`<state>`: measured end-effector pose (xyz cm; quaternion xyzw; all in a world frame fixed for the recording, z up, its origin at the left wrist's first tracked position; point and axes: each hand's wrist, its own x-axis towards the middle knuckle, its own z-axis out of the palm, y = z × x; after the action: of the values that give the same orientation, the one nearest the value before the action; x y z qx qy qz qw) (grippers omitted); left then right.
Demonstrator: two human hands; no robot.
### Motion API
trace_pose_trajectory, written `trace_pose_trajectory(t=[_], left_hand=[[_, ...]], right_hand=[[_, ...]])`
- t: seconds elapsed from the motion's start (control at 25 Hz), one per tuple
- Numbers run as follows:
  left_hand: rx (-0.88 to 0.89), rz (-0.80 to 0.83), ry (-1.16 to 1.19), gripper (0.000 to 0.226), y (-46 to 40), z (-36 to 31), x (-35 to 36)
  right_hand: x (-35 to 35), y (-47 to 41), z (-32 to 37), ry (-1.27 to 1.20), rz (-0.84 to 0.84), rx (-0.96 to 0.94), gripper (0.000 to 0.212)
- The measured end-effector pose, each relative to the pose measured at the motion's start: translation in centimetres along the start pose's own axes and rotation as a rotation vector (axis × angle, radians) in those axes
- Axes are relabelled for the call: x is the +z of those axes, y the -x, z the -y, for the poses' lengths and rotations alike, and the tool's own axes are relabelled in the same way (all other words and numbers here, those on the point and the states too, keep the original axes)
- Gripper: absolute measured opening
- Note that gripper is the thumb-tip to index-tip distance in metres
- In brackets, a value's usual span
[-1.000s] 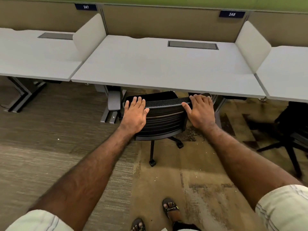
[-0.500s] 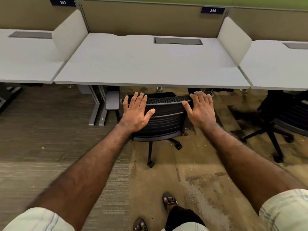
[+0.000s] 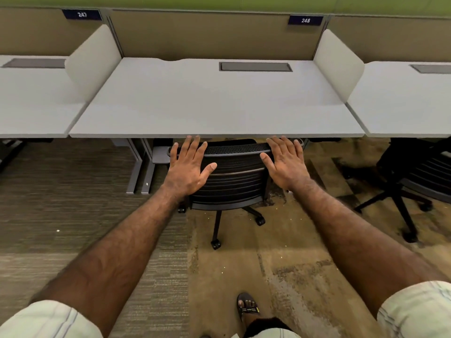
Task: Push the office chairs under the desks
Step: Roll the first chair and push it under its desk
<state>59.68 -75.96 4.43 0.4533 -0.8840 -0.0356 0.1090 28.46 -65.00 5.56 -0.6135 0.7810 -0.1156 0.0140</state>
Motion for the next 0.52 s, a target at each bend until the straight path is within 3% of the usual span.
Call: trace_pose_trajectory(t=[0.28, 0.52], left_hand=[[-0.088, 0.173, -0.039, 0.086, -5.2, 3.2, -1.4], [-0.108, 0.218, -0.07, 0.089, -8.7, 4.8, -1.6]], right_hand=[[1.6, -4.4, 2.0, -0.032, 0.02, 0.013, 0.075], [2.2, -7.7, 2.5, 0.009, 0.037, 0.002, 0.1]])
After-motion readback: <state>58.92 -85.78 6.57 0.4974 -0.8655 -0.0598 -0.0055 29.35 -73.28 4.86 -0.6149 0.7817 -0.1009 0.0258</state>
